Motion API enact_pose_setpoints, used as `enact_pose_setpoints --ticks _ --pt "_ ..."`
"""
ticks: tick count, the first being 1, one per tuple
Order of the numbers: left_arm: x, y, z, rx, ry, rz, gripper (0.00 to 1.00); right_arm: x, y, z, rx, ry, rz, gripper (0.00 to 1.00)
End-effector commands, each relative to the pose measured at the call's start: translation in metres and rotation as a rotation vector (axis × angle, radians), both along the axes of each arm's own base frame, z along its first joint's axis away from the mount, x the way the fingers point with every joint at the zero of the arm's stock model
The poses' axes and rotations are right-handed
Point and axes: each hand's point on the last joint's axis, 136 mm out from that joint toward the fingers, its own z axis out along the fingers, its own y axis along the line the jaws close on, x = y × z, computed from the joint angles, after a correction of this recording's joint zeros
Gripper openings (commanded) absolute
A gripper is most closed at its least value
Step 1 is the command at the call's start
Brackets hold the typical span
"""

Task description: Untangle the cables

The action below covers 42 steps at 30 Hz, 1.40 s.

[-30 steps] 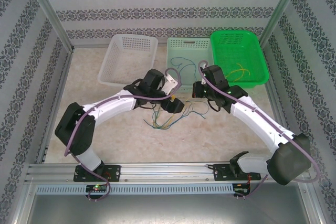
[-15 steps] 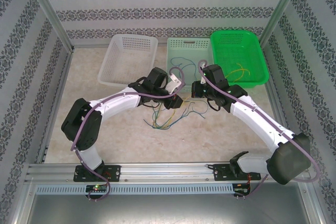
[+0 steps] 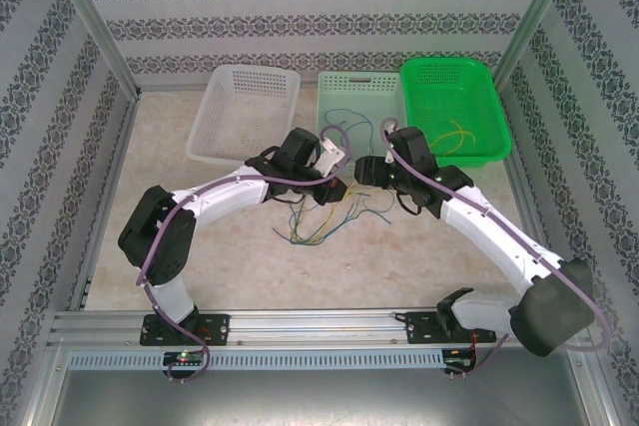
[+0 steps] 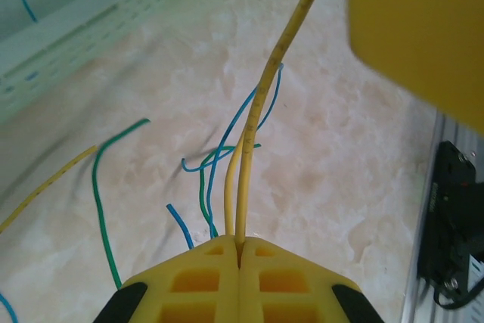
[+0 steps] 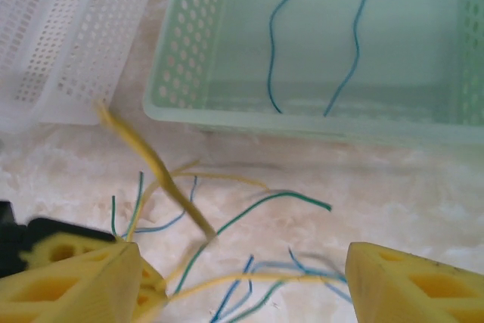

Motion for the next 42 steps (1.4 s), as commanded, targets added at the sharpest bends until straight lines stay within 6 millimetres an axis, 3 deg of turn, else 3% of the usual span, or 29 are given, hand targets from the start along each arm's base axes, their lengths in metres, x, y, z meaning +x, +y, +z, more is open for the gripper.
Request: enact_pose_setpoints --ticks 1,6,11,20,29,42 --pt "0.014 -0.006 0.032 -0.061 -0.087 0.069 0.0 -0.01 -0.013 -0.005 0.053 -0.001 -0.092 0.68" --pt "0.015 -0.009 0.036 -0.099 -0.077 0.077 0.0 -0.017 0.001 -0.01 0.203 0.049 -0.108 0.62" --pt "0.012 -0.01 0.04 -0.128 -0.072 0.08 0.0 -0.015 0.007 -0.03 0.282 0.109 -0.176 0.55" --pt "0.004 -0.011 0.055 -0.209 -0.097 0.057 0.0 -0.002 0.012 -0.043 0.383 0.126 -0.268 0.58" --pt "-0.003 -0.014 0.06 -0.257 -0.097 0.029 0.0 0.011 0.03 -0.035 0.507 0.102 -0.273 0.6" --pt "-0.012 -0.016 0.065 -0.263 -0.125 -0.014 0.0 0.014 0.044 -0.03 0.624 0.106 -0.269 0.6"
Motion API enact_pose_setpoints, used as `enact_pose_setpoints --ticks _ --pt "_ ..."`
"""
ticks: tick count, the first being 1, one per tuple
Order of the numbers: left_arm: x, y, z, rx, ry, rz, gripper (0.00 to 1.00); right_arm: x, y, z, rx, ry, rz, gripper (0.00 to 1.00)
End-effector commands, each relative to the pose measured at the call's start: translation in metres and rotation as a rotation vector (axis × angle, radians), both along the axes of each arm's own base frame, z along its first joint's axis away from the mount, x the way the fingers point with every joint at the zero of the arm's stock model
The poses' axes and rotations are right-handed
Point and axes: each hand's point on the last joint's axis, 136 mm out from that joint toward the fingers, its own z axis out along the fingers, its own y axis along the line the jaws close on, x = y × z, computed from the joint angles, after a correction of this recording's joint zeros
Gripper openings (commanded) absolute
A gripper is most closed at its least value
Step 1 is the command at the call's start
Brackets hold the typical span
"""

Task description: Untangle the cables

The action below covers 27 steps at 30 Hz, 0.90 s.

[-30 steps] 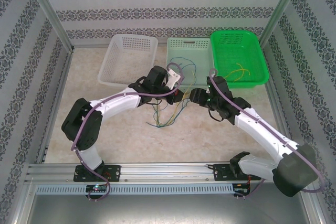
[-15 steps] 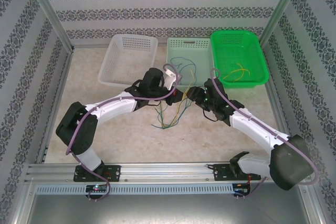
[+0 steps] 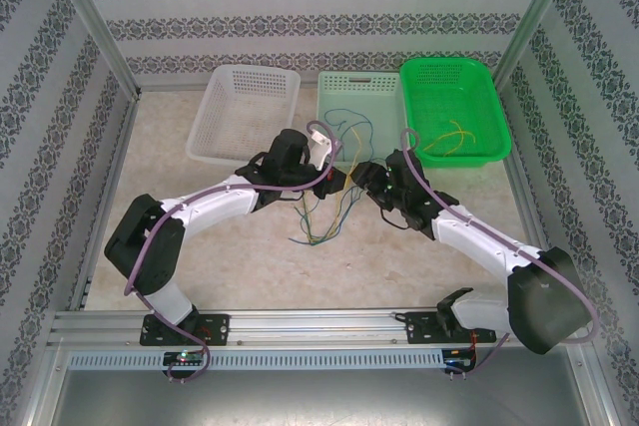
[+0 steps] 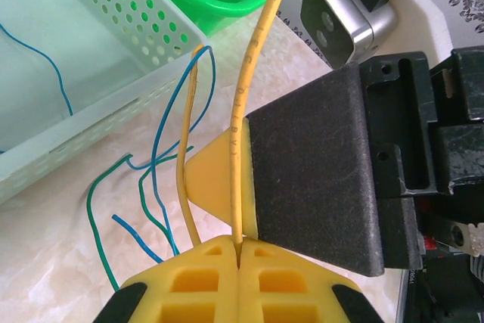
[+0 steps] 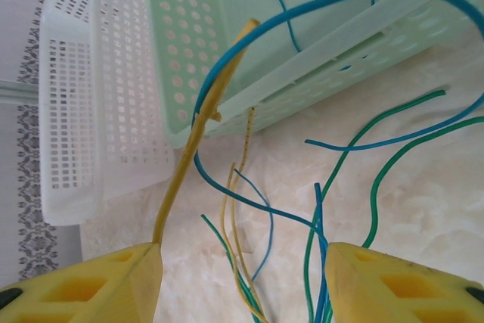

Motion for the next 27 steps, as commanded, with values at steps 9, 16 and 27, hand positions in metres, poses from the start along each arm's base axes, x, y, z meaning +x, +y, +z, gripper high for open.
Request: enact_pose_setpoints --ticks 9,16,27 --pt "-0.022 -0.013 0.027 -0.079 -0.073 -0.1 0.0 0.005 0.002 0.023 0.21 -0.081 -0.055 0.58" --pt "-0.024 -0.013 0.032 -0.103 -0.099 -0.11 0.0 0.01 -0.001 0.038 0.298 -0.09 -0.058 0.59" --pt "-0.022 -0.014 0.024 -0.083 -0.086 -0.113 0.0 0.005 -0.004 0.045 0.387 -0.058 -0.051 0.6"
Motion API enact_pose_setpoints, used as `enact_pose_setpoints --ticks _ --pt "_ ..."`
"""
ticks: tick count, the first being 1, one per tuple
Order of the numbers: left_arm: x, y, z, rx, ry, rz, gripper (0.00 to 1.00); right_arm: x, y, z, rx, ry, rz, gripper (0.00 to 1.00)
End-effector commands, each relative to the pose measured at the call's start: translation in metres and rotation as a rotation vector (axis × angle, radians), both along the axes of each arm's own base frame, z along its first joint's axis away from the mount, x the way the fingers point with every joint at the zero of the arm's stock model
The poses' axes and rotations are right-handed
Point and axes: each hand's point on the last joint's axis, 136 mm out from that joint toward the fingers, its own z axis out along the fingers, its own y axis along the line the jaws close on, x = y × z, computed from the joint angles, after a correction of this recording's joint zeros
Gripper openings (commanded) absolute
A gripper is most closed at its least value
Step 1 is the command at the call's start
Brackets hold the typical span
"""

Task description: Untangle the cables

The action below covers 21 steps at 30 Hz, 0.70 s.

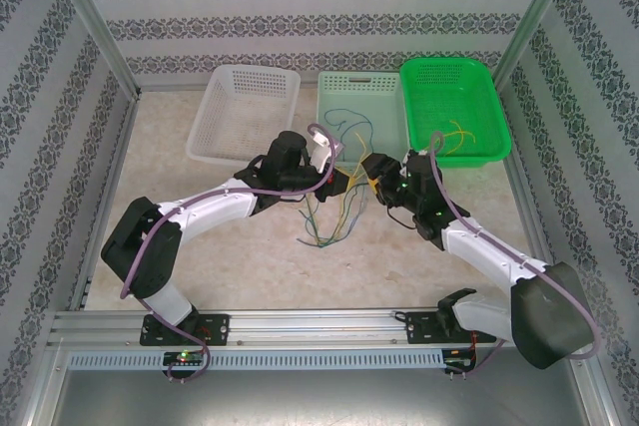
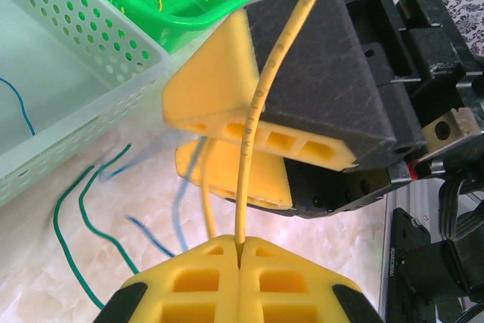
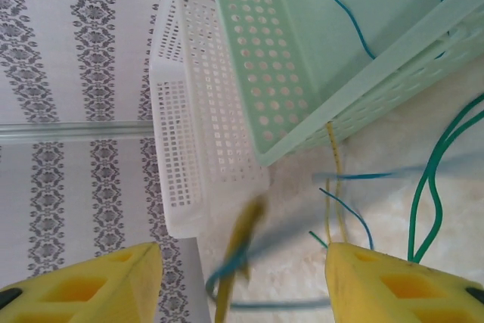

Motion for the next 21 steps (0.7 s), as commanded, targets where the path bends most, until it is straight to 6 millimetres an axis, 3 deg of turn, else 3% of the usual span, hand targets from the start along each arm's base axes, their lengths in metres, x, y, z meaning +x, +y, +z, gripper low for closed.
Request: enact_pose_setpoints --ticks 1,9,11,16,21 --pt "-0.011 -0.009 0.014 -0.043 -0.04 -0.057 0.0 -0.002 0.009 0.016 0.068 -0.023 0.043 0.6" --pt "-0.006 -0.013 0.019 -0.045 -0.044 -0.058 0.0 0.001 0.026 0.005 0.068 0.027 0.098 0.57" --pt "-0.005 -0.014 0.02 -0.048 -0.046 -0.058 0.0 0.003 0.025 0.003 0.053 0.022 0.09 0.47" --pt "-0.002 -0.011 0.02 -0.038 -0.051 -0.031 0.0 0.005 0.018 -0.001 -0.058 0.012 0.081 0.01" --pt "0.013 0.007 0.039 -0.015 -0.104 0.102 0.0 -0.006 -0.001 -0.017 -0.241 0.052 0.081 0.0"
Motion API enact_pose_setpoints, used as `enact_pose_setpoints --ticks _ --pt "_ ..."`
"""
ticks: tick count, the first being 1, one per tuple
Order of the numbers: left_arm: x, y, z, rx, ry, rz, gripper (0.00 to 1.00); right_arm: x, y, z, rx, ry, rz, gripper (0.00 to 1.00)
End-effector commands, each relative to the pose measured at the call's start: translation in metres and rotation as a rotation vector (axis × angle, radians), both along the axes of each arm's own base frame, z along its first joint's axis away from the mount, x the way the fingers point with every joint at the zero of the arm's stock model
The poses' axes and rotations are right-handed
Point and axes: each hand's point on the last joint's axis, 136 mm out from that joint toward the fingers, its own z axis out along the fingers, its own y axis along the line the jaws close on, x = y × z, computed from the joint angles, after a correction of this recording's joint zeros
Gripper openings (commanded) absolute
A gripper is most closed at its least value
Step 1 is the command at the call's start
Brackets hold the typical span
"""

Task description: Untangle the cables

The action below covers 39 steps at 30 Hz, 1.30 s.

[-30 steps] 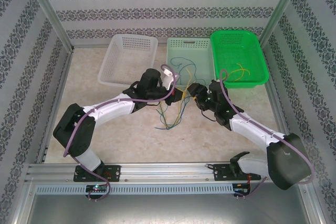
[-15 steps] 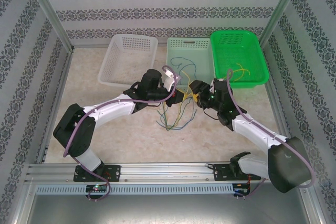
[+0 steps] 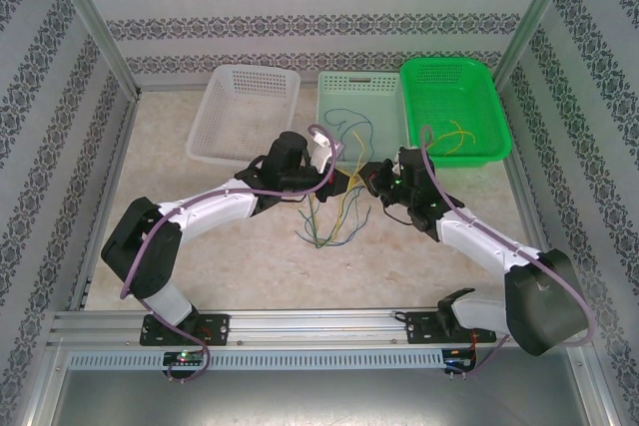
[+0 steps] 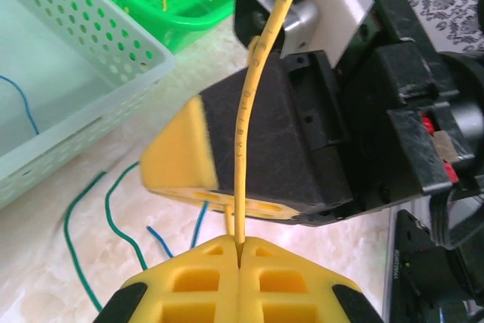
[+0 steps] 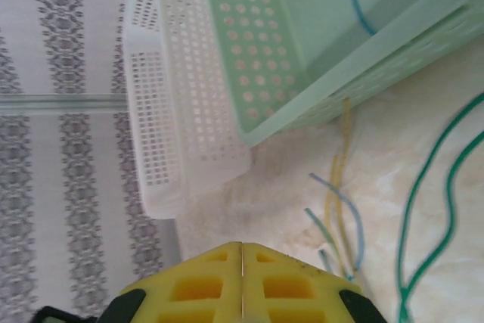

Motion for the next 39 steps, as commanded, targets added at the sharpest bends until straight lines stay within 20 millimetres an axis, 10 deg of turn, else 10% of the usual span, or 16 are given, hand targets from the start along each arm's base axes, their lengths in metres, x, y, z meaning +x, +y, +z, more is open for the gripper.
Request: enact_pose_setpoints --ticks 1,9,22,31,39 --pt "0.012 0.011 0.046 -0.03 -0.109 0.099 0.0 -0.012 -0.019 -0.009 -0.217 0.014 0.015 0.0" --pt "0.033 0.055 0.112 -0.087 -0.209 0.277 0.0 -0.038 -0.059 -0.047 -0.475 0.117 0.004 0.0" --pt "0.033 0.102 0.163 -0.165 -0.266 0.393 0.0 -0.051 -0.084 -0.068 -0.5 0.169 -0.046 0.04" --pt "0.035 0.079 0.127 -0.255 -0.091 0.334 0.0 -0.043 -0.037 -0.061 -0.527 0.1 0.172 0.45" --pt "0.036 0.086 0.111 -0.204 -0.082 0.363 0.0 -0.044 -0.044 -0.054 -0.574 0.119 0.186 0.7"
